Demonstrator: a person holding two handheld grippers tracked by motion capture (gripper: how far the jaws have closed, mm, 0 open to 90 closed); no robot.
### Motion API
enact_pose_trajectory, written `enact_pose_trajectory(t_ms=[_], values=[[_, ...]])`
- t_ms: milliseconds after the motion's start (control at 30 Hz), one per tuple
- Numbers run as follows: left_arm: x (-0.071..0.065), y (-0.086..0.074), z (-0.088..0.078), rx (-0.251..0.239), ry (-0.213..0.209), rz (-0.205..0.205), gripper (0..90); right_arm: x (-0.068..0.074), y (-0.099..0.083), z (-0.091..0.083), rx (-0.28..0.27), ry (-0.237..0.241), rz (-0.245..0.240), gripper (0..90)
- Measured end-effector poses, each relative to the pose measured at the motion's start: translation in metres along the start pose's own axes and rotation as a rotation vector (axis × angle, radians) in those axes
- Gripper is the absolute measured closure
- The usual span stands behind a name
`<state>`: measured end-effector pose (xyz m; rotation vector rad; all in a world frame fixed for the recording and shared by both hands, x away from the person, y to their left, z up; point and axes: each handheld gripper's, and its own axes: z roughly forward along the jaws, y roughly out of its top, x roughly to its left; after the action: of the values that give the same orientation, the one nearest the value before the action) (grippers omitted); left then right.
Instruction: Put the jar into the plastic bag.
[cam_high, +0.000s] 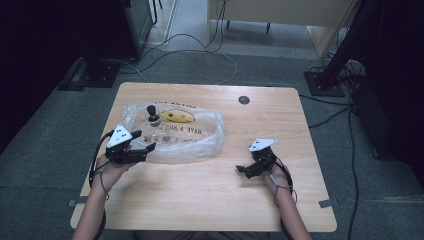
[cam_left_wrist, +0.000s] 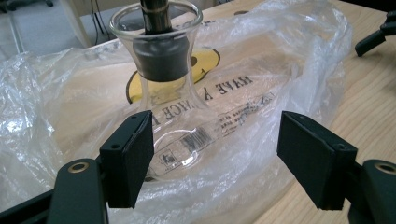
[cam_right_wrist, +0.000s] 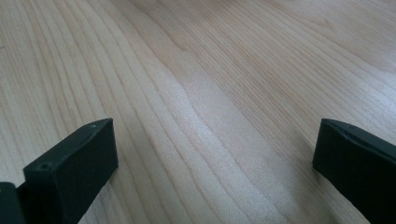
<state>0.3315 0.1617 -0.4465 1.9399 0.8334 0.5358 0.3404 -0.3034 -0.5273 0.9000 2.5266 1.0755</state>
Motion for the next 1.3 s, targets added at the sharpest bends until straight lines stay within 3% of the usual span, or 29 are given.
enact_pose_trajectory(t_ms=[267,333,400,700,867,967,1300], values=[[0.002,-0.005,-0.007,0.019,-0.037,0.019,27.5,0.0,0.0,0.0,0.0,0.0,0.0,0.0],[0.001,-0.006,-0.008,0.025,-0.047,0.035,21.4,0.0,0.0,0.0,0.0,0.0,0.0,0.0],[0.001,-0.007,-0.009,0.03,-0.054,0.045,21.5,0.0,0.0,0.0,0.0,0.0,0.0,0.0],[0.006,-0.011,-0.02,0.038,-0.076,0.036,21.5,0.0,0.0,0.0,0.0,0.0,0.0,0.0],[0.009,-0.012,-0.027,0.057,-0.118,0.028,21.5,0.0,0.0,0.0,0.0,0.0,0.0,0.0],[0.01,-0.014,-0.03,0.071,-0.115,0.048,21.5,0.0,0.0,0.0,0.0,0.0,0.0,0.0],[0.021,-0.021,-0.044,0.076,-0.111,0.038,21.5,0.0,0.0,0.0,0.0,0.0,0.0,0.0]])
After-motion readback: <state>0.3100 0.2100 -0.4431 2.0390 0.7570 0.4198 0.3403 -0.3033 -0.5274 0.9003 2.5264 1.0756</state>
